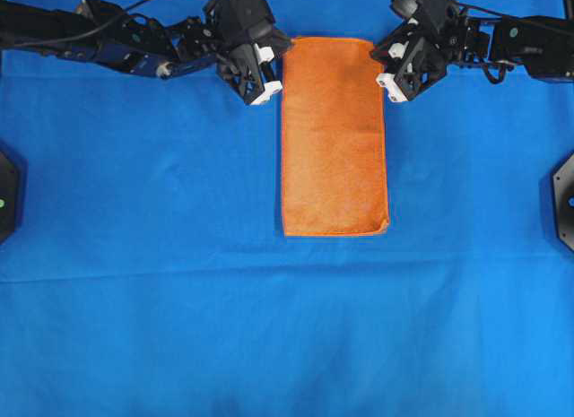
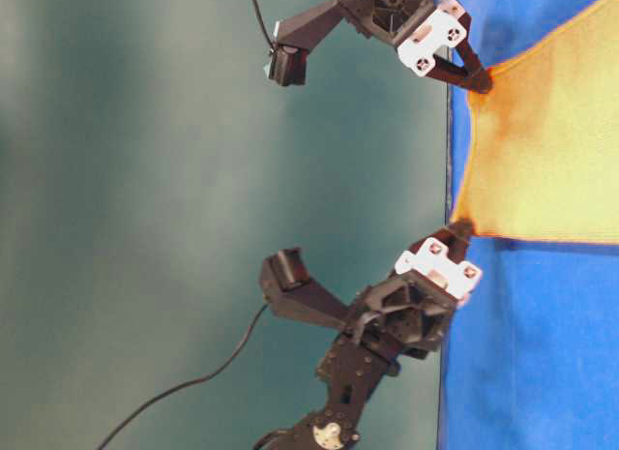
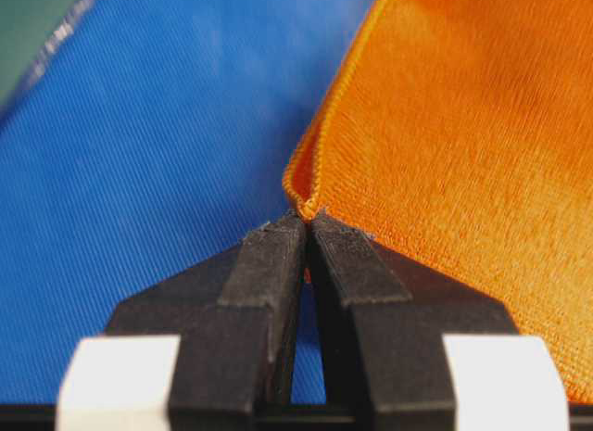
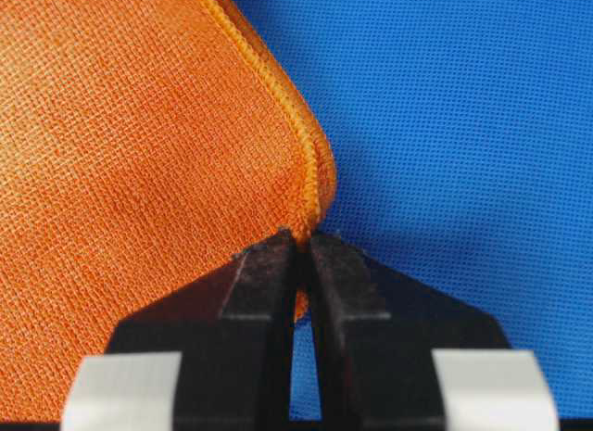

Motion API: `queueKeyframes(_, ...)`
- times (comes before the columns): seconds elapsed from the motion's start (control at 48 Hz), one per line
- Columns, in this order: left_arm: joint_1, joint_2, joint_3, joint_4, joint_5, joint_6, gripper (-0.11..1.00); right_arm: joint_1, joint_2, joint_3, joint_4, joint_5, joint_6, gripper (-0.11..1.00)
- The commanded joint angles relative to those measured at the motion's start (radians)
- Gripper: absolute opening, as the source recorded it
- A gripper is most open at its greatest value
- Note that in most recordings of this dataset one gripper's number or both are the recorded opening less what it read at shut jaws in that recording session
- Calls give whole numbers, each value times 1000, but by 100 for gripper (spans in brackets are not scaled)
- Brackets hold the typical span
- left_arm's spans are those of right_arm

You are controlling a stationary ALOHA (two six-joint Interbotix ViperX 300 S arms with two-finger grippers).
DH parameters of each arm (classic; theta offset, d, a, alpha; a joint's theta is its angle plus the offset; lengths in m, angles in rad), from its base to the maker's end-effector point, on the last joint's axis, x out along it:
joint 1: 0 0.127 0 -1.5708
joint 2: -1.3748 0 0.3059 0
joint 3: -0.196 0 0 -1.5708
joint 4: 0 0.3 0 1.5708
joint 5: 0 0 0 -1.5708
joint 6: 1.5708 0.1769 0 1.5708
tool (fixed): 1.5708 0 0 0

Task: Fold the orange towel.
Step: 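Fold the top half down onto the bottom half with both grippers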

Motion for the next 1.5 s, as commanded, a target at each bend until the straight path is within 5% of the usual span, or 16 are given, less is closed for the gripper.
queueKeyframes(0.0,-2,-51,-9,2,0,3,1,-5,-43,-9,5,-5,5,4)
queueKeyframes(0.792,-106,-206,80,3,14,57,1,104,-272,100,31,18,20,4)
queueKeyframes(1.48,-400,-235,143,5,179,17,1,468,-374,241,206,69,20,4)
